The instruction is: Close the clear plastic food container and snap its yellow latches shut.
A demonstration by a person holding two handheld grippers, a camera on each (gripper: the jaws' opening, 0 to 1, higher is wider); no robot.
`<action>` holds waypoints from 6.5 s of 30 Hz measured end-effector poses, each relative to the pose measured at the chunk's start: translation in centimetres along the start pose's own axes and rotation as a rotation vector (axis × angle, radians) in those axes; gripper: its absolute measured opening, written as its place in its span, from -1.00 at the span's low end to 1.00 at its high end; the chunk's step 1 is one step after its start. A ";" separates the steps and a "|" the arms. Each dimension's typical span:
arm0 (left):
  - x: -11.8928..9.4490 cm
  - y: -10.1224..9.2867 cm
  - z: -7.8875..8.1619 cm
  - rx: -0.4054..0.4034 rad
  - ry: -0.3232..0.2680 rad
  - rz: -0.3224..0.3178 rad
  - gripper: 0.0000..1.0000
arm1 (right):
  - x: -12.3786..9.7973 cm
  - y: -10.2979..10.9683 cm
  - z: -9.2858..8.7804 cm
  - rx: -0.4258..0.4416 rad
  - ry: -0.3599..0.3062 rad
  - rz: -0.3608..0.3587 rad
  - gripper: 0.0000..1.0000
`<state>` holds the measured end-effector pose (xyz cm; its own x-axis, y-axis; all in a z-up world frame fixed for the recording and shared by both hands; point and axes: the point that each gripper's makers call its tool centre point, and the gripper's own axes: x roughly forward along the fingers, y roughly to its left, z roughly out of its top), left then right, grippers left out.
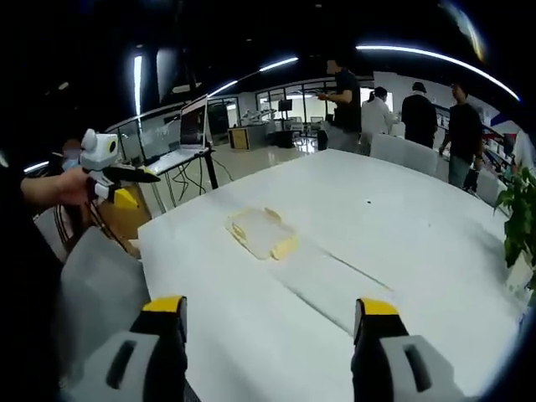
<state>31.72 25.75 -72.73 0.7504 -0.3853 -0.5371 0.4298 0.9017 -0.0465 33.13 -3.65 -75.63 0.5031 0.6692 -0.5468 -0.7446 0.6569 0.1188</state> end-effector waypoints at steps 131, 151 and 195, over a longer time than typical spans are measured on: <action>19.4 6.4 -2.6 0.727 0.408 -0.709 0.23 | 20.6 -2.6 2.8 -0.551 0.440 0.377 0.09; 21.0 8.2 -4.6 0.945 0.504 -0.761 -0.24 | 23.2 -3.6 -0.4 -0.704 0.618 0.390 -0.03; 18.1 6.8 0.6 0.932 0.568 -0.631 -0.29 | 19.5 -3.6 5.0 -0.680 0.569 0.399 -0.29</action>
<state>48.55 24.83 -82.28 0.0638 -0.3508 -0.9343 0.9980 0.0218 0.0600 47.80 8.73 -82.54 0.0047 0.4136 -0.9105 -0.9988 -0.0427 -0.0245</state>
